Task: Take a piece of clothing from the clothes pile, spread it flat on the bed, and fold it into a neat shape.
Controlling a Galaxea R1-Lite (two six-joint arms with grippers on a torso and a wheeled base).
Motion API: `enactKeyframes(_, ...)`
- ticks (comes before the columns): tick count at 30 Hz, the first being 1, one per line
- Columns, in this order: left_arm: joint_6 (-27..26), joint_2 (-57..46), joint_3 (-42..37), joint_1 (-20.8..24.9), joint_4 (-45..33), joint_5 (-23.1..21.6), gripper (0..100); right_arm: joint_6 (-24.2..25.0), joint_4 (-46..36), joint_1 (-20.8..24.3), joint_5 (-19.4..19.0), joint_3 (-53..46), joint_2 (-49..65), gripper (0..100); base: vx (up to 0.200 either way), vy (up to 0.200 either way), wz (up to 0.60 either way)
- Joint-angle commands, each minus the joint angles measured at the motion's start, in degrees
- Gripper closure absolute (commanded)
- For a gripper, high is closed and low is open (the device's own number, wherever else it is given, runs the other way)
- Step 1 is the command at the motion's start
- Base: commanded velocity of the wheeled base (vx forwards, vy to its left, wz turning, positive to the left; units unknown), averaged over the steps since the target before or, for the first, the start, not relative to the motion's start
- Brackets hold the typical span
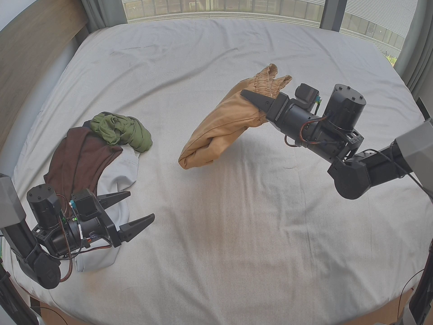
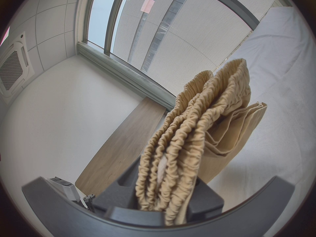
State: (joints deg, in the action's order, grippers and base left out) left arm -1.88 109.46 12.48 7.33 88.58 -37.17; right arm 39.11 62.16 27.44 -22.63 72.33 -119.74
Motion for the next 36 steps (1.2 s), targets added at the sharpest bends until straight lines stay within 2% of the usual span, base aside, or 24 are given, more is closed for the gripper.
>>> enactKeyframes(1, 0.03, 0.05, -0.09, -0.03, 0.02, -0.01, 0, 0.00, -0.72, -0.28, -0.14, 3.70, -4.19, 100, 0.000, 0.000, 0.00)
enactKeyframes(2, 0.03, 0.05, -0.09, -0.03, 0.02, -0.10, 0, 0.00, -1.25, -0.28, -0.14, 7.39, -6.56, 100, 0.000, 0.000, 0.00)
enactKeyframes(10, 0.03, 0.05, -0.71, -0.12, 0.02, -0.54, 0, 0.00, -3.19, -0.28, -0.14, 17.94, -13.15, 100, 0.000, 0.000, 0.00)
enactKeyframes(19, 0.12, 0.14, -0.97, -0.12, 0.02, -0.71, 0, 0.00, -8.72, -0.28, -0.05, 27.08, -16.85, 100, 0.000, 0.000, 0.00)
enactKeyframes(26, 0.12, 0.05, -1.41, -0.30, 0.02, -0.71, 0, -3.07, -5.82, -1.51, 0.30, 25.58, -26.34, 100, 0.000, 0.000, 0.00)
enactKeyframes(36, 0.03, 0.14, -1.58, -1.09, 0.02, -1.85, 0, -6.50, -2.22, -5.38, 0.30, 10.55, -20.89, 100, 0.000, 0.000, 0.00)
